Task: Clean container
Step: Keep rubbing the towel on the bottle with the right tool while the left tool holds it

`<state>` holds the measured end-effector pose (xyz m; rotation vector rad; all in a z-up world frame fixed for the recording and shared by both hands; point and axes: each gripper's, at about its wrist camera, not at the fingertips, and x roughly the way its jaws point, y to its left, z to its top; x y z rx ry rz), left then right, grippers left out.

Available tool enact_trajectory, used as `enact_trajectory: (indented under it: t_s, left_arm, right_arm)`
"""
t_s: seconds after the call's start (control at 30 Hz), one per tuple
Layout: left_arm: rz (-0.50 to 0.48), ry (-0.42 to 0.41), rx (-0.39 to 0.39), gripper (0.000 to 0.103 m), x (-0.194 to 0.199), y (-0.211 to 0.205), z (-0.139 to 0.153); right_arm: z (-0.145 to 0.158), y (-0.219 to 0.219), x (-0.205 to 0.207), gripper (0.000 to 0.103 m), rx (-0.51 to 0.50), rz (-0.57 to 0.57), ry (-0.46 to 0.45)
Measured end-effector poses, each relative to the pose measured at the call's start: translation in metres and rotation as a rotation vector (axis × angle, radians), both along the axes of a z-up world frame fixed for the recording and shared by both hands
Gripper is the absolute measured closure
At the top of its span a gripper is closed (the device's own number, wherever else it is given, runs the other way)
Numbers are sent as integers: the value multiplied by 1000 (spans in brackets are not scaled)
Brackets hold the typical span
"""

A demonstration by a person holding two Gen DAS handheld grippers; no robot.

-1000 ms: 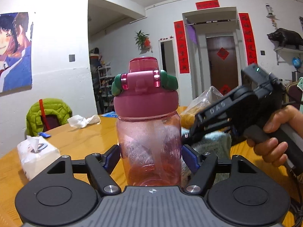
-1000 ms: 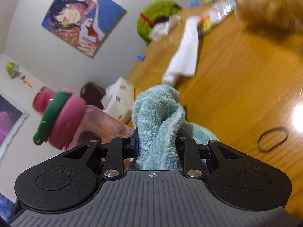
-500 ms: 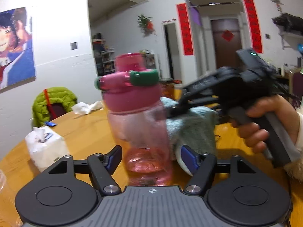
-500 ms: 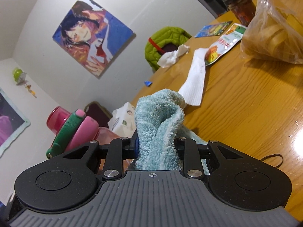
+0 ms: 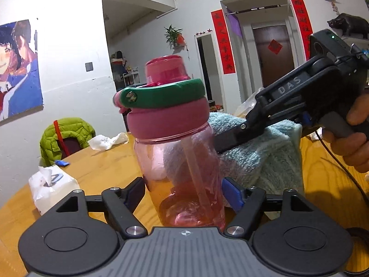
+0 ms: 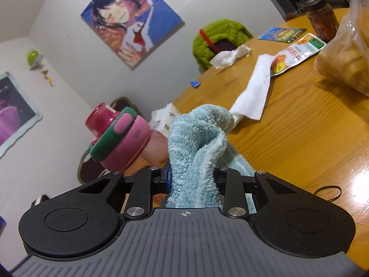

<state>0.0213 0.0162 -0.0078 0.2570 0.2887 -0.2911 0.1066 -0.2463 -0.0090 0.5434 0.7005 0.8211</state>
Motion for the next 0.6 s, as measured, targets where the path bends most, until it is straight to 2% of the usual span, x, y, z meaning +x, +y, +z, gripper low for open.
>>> enact_trajectory:
  t_s: [0.13, 0.23, 0.33, 0.37, 0.47, 0.57, 0.6]
  left_arm:
    - [1, -5, 14, 32, -2, -1, -2]
    - [-4, 0, 3, 32, -2, 2, -2]
    - [-6, 3, -4, 32, -1, 3, -2]
    - [-6, 3, -6, 32, 0, 3, -2]
    - [-6, 1, -10, 32, 1, 4, -3]
    - [9, -3, -7, 32, 1, 5, -3]
    - [14, -1, -11, 32, 2, 7, -3]
  right_arm:
    - [-5, 2, 2, 73, -10, -17, 11]
    - [0, -14, 0, 73, 170, 6, -23]
    - [-3, -37, 2, 74, 451, 71, -7]
    - [-6, -40, 5, 74, 498, 88, 15]
    - [-20, -37, 15, 74, 483, 82, 128]
    - [-36, -18, 23, 73, 322, 37, 227]
    - [-35, -18, 22, 73, 328, 41, 220]
